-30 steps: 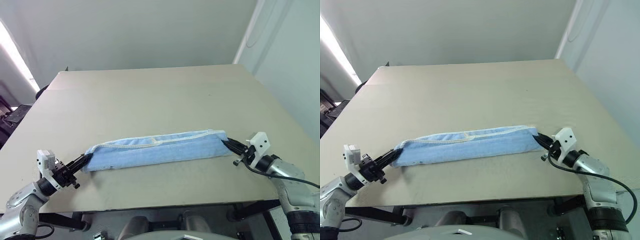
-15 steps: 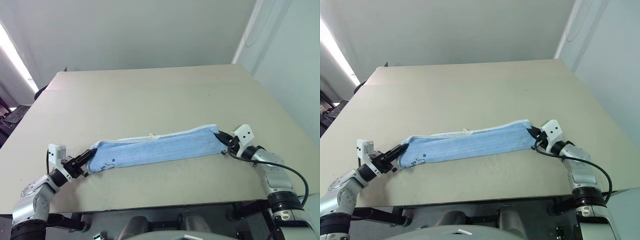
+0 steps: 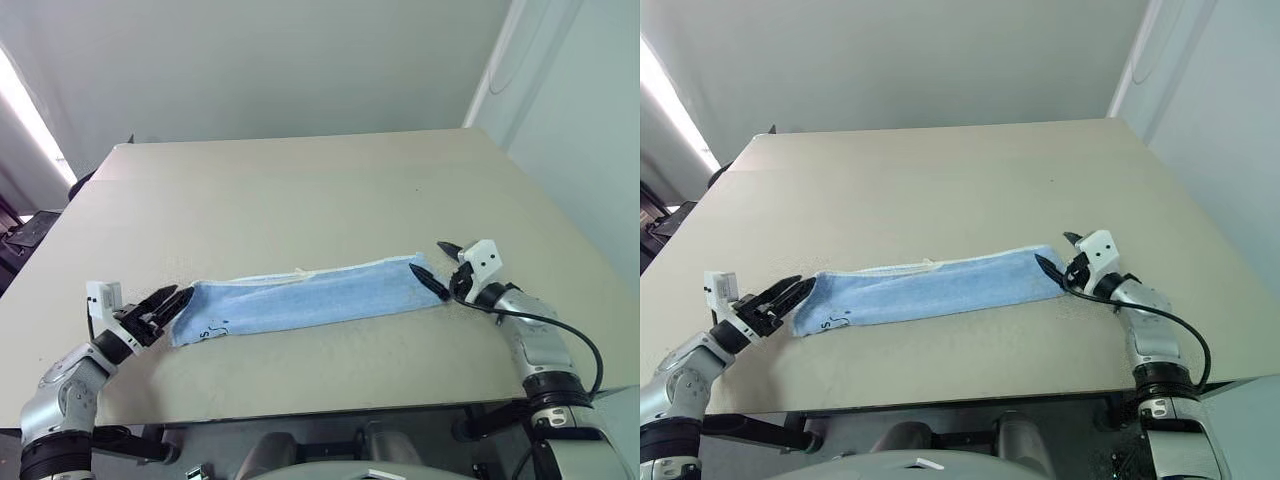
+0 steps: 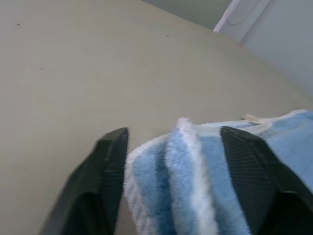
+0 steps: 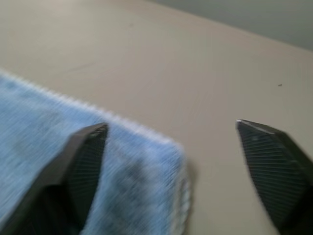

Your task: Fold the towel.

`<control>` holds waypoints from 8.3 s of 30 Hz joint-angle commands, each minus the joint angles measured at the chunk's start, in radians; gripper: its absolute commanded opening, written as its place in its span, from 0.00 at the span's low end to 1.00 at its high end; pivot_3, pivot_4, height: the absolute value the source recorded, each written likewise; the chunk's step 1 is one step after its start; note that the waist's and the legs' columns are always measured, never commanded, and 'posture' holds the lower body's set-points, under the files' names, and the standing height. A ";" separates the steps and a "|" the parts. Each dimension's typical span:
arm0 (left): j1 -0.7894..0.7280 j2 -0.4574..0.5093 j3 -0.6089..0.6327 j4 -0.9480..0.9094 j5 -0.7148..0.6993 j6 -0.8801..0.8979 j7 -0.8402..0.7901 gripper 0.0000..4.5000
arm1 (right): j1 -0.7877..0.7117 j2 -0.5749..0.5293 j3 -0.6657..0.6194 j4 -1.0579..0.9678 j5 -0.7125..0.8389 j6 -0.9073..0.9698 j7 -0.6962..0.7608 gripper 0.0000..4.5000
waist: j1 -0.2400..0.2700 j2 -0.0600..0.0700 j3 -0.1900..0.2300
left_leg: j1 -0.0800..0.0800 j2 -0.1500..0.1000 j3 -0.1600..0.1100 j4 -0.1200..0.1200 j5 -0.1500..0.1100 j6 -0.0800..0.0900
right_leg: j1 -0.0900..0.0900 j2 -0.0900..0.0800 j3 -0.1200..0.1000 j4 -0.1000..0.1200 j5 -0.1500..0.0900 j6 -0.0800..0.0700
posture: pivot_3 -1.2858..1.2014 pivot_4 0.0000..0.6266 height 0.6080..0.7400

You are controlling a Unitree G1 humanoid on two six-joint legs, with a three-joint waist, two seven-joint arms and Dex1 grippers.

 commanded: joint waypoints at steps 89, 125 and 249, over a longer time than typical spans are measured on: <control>0.087 0.081 -0.080 -0.316 0.074 -0.057 -0.038 0.72 | -0.346 -0.275 0.019 -0.020 0.174 0.745 0.404 0.01 | -0.026 -0.006 0.002 | -0.002 0.015 0.030 -0.001 -0.001 0.001 | -0.015 0.005 0.004 -0.003 0.010 -0.001 | 0.52 0.00 1.00; 0.091 0.055 -0.157 -0.322 0.109 -0.043 -0.005 0.72 | -0.307 -0.189 0.262 -0.467 0.257 1.038 0.459 0.01 | -0.021 -0.007 0.002 | -0.002 0.015 0.028 0.000 -0.001 0.000 | -0.015 0.004 0.004 -0.003 0.009 -0.005 | 0.52 0.00 1.00; -0.175 0.001 -0.179 -0.241 -0.048 0.797 0.294 0.01 | -0.294 0.185 0.204 -0.215 0.040 0.593 0.131 0.64 | -0.025 0.000 -0.010 | -0.001 0.008 0.024 -0.001 0.001 -0.004 | -0.014 0.000 0.004 0.000 0.013 -0.002 | 0.52 0.00 1.00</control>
